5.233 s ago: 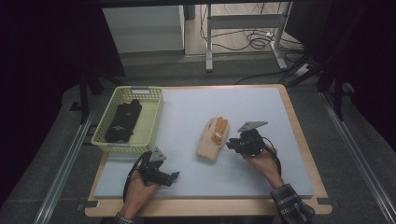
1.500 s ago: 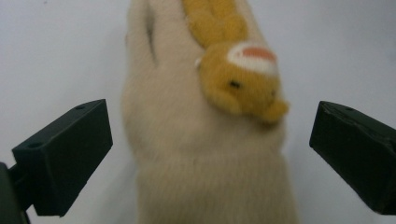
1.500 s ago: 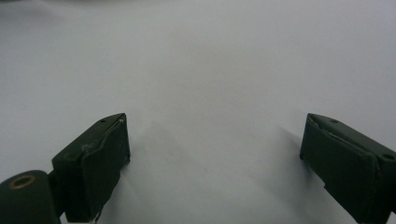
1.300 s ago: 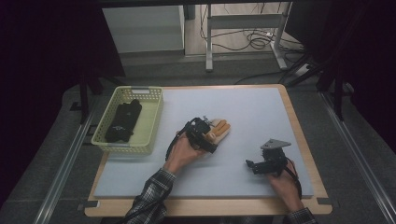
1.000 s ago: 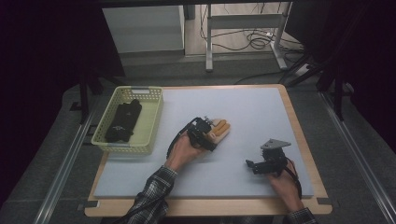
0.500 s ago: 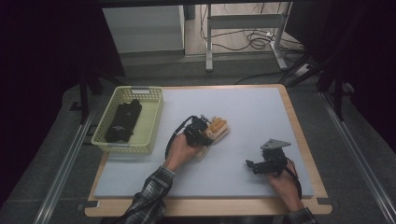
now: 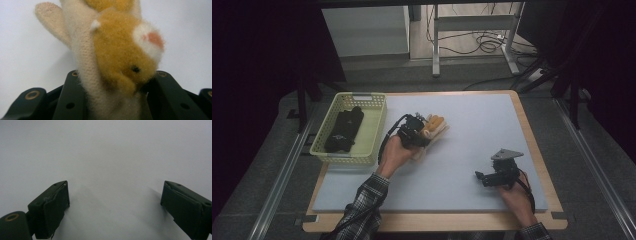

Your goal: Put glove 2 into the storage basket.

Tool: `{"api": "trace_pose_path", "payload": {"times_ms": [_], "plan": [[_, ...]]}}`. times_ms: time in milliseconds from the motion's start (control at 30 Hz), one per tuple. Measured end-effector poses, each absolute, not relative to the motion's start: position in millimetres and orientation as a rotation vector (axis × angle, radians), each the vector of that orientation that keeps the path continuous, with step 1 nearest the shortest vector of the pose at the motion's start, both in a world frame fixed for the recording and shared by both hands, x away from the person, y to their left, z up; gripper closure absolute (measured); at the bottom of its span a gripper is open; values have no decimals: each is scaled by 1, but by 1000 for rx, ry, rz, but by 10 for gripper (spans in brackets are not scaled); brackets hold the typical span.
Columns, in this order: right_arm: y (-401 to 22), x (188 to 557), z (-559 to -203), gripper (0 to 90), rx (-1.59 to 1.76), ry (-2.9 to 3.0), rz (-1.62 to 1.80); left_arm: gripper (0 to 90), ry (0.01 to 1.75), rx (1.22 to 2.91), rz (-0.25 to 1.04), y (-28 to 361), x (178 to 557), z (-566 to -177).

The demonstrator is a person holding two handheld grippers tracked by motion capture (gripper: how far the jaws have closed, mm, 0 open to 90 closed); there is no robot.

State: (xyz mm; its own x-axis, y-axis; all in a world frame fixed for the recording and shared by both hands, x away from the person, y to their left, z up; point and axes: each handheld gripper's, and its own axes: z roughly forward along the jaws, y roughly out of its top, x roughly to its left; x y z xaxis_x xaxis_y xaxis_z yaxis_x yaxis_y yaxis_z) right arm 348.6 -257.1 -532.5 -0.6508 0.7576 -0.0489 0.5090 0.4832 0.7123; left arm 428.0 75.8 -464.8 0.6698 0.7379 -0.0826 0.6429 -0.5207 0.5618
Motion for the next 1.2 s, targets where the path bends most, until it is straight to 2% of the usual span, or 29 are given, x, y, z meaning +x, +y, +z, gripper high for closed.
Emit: {"api": "trace_pose_path", "payload": {"times_ms": [467,667,967,1200], "plan": [[-257,349,-533,80,1060,2376,965,626,1155,2280,340,123,428,-416],[-257,349,-533,80,1061,2374,968,623,1248,2250,426,162,428,-398],[-257,349,-533,80,1060,2374,967,621,1397,2193,507,214,428,-392],[-257,349,-533,80,1060,2374,967,618,1517,2162,501,247,435,-409]]}}
